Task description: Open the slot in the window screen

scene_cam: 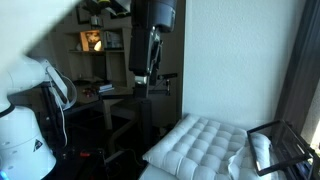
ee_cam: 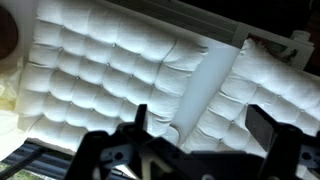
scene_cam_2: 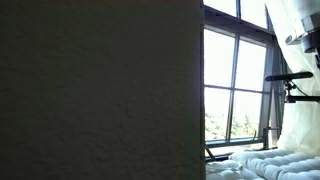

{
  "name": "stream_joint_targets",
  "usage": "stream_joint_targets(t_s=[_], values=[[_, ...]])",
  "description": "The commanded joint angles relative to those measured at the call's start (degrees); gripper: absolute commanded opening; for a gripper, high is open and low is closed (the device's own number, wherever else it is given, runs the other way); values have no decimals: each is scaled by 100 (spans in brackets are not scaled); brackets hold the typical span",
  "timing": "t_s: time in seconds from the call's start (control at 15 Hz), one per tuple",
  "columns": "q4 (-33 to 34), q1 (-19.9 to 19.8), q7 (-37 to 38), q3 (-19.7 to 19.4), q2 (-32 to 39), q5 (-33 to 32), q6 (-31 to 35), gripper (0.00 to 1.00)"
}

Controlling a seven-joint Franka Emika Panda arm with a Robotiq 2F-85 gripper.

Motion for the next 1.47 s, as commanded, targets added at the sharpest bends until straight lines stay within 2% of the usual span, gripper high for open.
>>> stream_joint_targets(t_s=[0.0,0.93,1.13,1.4], values=[[11,2,-2,-3,3,0,-13,100],[0,4,-32,-7,19,-12,35,100],[-327,38,81,128,-148,-312,305,100],[-1113,113,251,417,-438,-1057,856,100]])
